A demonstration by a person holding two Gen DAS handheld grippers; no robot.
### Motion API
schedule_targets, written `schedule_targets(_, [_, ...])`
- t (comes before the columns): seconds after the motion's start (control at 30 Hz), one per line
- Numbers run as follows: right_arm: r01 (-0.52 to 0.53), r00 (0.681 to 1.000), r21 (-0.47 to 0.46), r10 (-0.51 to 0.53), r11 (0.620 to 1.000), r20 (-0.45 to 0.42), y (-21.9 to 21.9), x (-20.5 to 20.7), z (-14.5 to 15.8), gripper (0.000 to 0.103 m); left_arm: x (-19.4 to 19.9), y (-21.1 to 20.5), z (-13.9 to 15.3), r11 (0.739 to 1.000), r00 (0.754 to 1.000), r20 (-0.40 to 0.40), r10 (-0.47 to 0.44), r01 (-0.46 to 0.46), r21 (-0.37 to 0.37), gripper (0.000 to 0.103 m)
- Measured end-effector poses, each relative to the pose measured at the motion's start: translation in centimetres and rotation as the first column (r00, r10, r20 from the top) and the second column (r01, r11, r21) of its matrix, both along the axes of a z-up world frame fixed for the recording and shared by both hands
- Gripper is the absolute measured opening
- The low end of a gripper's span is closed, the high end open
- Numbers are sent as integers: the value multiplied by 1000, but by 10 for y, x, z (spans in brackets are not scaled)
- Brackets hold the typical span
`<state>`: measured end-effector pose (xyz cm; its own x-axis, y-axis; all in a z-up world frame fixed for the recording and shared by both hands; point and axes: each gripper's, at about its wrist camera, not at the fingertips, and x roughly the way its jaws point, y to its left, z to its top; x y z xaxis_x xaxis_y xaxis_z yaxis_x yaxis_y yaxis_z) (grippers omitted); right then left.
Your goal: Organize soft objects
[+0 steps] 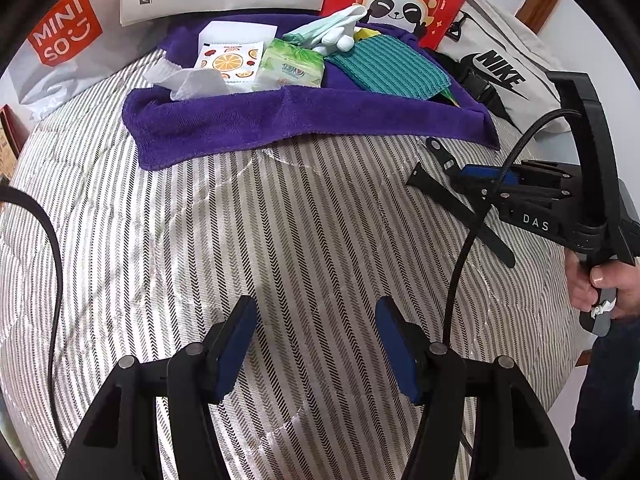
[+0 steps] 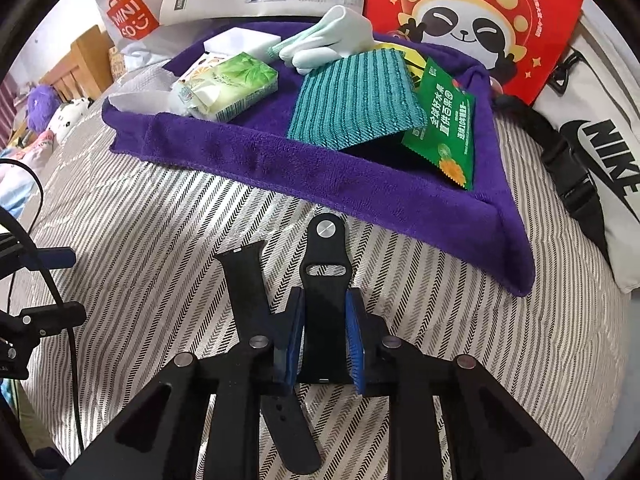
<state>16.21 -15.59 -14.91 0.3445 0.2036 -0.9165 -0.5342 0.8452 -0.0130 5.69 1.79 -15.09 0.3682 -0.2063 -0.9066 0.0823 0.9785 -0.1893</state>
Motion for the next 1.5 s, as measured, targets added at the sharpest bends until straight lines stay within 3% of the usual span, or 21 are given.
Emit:
schedule_targets(0.23, [-17,1000,-3,17,1000,9,3,4,0,21,-2,-1,-1,1000,1000,-5,-3,3,1,60])
schedule_targets(0.57, [45,999,43,-45,998,16,-25,-6,13,21,3,-2,8,1000,1000,6,-2,2,-13,60])
schedule_targets(0.97, [138,990,52,-140,989,33,-102,-26,19,21,47,-73,12,997,997,-19,-80,80,-12,60])
schedule_targets(1.17, [160,986,60,-163,985,42,-130,-32,19,21,71,-111,7,998,998,-37,-59,58,-13,60])
schedule_targets(1.27, [163,985,71,-166,984,42,-139,-34,19,21,79,-129,1,998,998,-51,-47,48,32,63])
schedule_targets(1.4, [183,981,86,-187,979,41,-152,-33,20,21,82,-158,-3,980,996,-33,-79,83,179,68])
schedule_targets(1.5, [194,979,92,-198,977,43,-159,-34,20,21,79,-169,-4,970,994,-9,-106,105,219,69])
